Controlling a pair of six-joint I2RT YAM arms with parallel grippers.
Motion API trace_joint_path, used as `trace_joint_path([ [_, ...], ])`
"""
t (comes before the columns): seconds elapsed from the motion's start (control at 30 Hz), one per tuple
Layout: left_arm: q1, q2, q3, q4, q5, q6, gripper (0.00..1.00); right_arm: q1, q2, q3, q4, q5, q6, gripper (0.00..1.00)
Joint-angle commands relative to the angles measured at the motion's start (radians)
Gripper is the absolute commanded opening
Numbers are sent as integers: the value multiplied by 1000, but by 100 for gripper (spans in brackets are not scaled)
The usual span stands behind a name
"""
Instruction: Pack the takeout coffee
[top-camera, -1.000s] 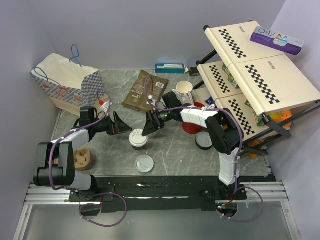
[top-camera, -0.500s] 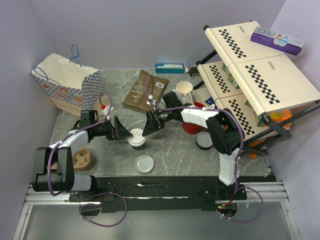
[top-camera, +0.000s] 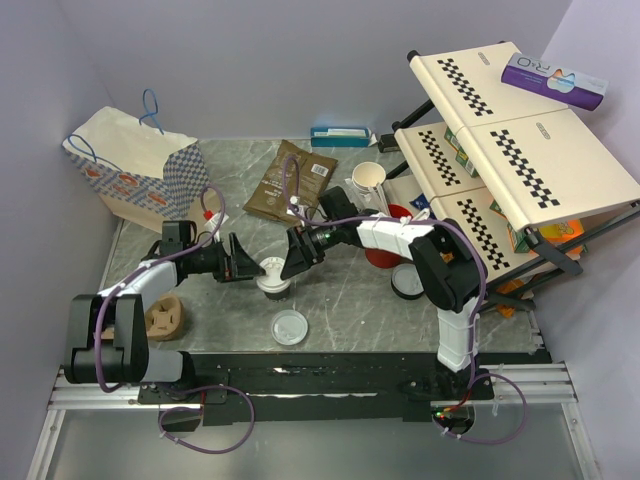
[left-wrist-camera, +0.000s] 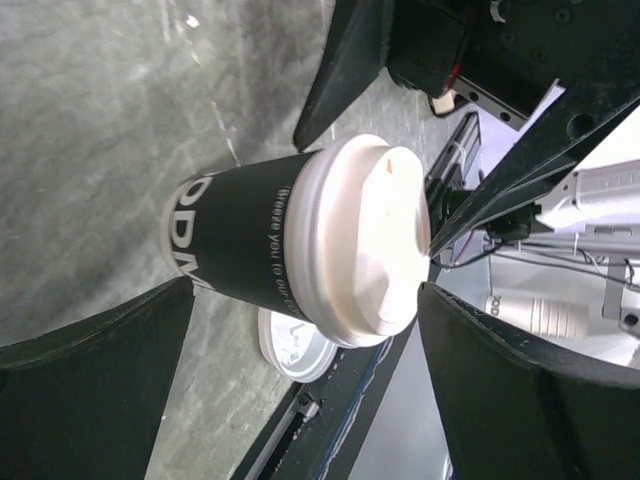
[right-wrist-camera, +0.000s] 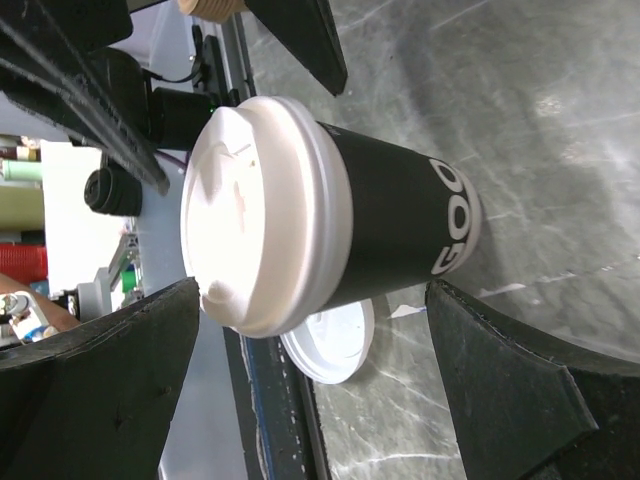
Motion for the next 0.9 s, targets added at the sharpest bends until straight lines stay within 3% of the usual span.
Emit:
trace_joint_path([
  [0.0,-34,2,16,16,51,15,99,10,-70,-1,14,-21,-7,100],
  [0.43,-81,88,47,54,87,3,99,27,-83,-18,53,-41,-6,100],
  [0.87,-81,146,105,150,28,-65,99,43,-109,6,-44,142,-43,100],
])
